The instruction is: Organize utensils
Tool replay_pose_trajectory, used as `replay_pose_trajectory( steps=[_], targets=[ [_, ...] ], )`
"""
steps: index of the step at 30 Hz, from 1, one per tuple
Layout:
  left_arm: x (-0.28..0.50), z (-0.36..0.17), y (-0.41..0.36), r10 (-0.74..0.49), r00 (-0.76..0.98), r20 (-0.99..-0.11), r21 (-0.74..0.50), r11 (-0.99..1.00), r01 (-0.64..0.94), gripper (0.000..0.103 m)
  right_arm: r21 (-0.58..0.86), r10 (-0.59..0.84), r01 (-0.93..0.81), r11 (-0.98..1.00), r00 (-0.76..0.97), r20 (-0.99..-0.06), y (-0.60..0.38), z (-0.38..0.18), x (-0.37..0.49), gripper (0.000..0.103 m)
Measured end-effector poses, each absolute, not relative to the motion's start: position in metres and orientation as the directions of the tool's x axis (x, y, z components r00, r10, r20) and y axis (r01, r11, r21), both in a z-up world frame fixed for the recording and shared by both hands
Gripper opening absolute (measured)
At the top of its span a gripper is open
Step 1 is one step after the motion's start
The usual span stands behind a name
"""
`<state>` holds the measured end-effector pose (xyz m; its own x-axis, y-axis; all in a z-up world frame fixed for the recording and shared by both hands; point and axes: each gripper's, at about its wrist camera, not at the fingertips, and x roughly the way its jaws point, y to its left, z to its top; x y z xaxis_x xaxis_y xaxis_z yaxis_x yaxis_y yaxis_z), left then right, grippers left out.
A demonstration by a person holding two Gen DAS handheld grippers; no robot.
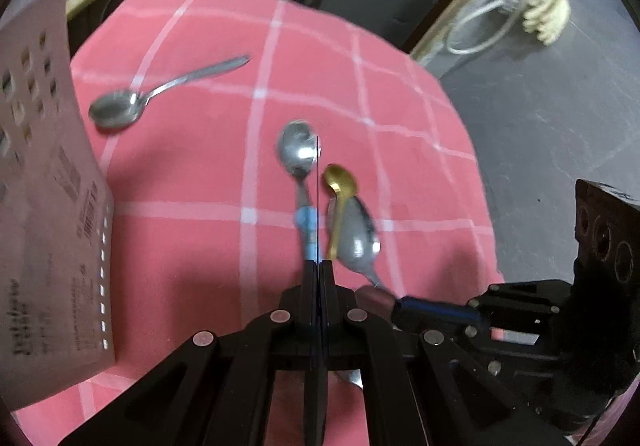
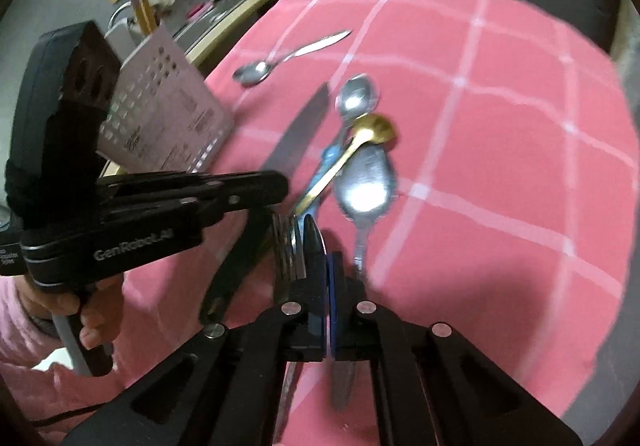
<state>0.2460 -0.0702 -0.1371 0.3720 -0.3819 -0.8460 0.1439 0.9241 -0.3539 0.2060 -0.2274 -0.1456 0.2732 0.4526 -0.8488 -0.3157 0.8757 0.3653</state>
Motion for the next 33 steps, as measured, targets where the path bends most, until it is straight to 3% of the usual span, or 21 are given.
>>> replay_pose_trajectory(
  steps=[8,17,23,28,33],
  targets=[
    [0.234,-0.114,-0.069,-0.396,0.403,-0.825,-0.342,0.918,0.201,0.001,0.364,0.42,-0.21,0.908,0.414,-0.808,-0.245,-0.118,0.179,0.001],
    [0.213,-0.052,-0.058,-0.437,0.562,-0.702,-0.334,0.899,0.283,0.001,0.266,0.303,-0.154,0.952,0.613,-0.73,-0.252,-0.069,0.156,0.001],
    [0.208,0.008,-0.025,-0.438,0.703,-0.56,-0.361,0.893,0.269,0.001,0.246,0.253,-0.125,0.961,0.754,-0.606,-0.243,-0.014,0.154,0.001],
    [0.212,0.057,0.022,-0.379,0.829,-0.411,-0.354,0.904,0.238,0.001,0.267,0.252,-0.141,0.953,0.859,-0.446,-0.218,0.037,0.168,0.001],
    [0.225,0.07,0.06,-0.322,0.897,-0.302,-0.354,0.912,0.208,0.001,0.298,0.252,-0.16,0.941,0.919,-0.304,-0.18,0.07,0.188,0.001]
  ],
)
